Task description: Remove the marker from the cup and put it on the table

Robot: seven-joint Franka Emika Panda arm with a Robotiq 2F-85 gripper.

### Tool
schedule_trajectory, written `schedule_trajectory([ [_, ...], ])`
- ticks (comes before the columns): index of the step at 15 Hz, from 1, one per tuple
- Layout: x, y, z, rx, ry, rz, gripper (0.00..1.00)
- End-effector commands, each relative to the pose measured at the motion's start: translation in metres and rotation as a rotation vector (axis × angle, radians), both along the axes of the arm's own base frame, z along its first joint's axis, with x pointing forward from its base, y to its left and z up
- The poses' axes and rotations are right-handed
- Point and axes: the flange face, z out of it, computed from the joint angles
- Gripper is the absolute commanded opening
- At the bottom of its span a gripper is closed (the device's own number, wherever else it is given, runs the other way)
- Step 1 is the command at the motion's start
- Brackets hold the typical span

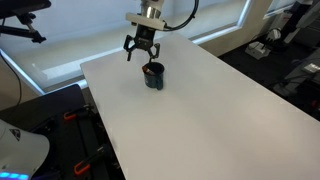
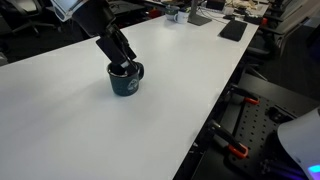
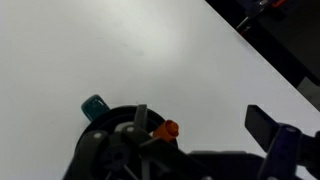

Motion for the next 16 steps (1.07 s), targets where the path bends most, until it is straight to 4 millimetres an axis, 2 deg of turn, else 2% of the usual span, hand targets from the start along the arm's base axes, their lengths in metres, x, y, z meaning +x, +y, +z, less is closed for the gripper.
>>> schedule_trajectory([
  [1,0.0,0.0,-0.001,0.0,0.002,0.0,1.0],
  [9,0.008,-0.009,-0.003,-0.028,-0.011,0.005,1.0],
  [13,0.01,-0.006,-0.008,-0.01,-0.004,0.011,1.0],
  [16,0.006,-0.008,-0.01,-0.02,0.004,-0.002,1.0],
])
